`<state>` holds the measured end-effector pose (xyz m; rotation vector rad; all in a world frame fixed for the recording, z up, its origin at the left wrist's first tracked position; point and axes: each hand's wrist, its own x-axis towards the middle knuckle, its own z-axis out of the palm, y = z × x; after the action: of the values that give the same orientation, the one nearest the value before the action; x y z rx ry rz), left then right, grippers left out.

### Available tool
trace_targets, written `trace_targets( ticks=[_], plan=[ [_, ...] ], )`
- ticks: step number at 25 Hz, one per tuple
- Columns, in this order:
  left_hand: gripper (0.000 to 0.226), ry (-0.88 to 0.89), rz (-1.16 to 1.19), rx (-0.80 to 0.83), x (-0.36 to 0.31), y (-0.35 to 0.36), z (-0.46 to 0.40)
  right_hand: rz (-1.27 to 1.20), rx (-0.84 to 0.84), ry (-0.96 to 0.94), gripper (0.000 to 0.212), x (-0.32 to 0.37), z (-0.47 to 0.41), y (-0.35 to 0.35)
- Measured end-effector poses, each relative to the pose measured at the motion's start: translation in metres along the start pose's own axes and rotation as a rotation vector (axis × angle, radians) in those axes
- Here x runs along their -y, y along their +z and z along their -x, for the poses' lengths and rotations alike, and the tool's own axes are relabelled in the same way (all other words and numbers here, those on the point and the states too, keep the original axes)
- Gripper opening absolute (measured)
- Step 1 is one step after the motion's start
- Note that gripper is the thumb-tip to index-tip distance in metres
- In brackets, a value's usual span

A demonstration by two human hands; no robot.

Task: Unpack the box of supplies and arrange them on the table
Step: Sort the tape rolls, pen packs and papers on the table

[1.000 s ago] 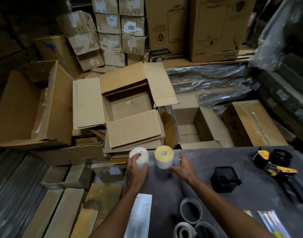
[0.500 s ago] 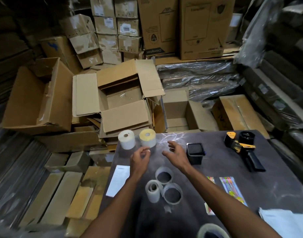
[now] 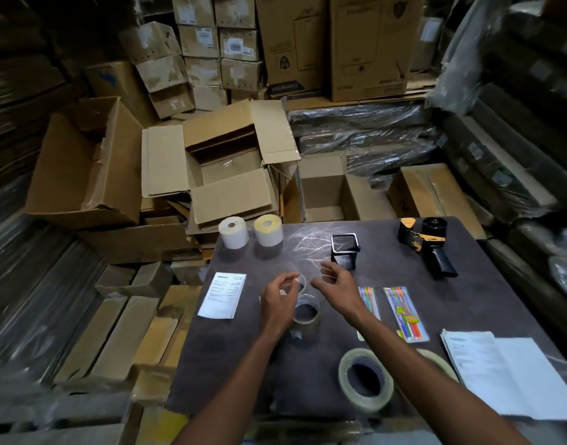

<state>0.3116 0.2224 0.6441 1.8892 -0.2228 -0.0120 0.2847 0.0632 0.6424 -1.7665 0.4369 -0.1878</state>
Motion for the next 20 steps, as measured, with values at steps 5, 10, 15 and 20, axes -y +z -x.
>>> trace_targets(
  ticks=[5, 10, 15, 20],
  plan=[
    [0.014, -0.005, 0.037, 0.075, 0.005, 0.014, 0.063, -0.001, -0.066, 0.027, 0.051, -0.023, 0.060, -0.029],
    [0.022, -0.061, 0.033, 0.144, 0.019, 0.037, 0.127, 0.027, -0.129, 0.095, 0.053, -0.054, 0.126, -0.064],
    [0.051, -0.111, -0.037, 0.258, 0.042, 0.058, 0.163, 0.140, -0.196, 0.138, 0.054, -0.090, 0.172, -0.101],
    [0.101, -0.136, -0.131, 0.273, 0.053, 0.070, 0.180, 0.251, -0.280, 0.169, 0.048, -0.109, 0.204, -0.135]
  ],
)
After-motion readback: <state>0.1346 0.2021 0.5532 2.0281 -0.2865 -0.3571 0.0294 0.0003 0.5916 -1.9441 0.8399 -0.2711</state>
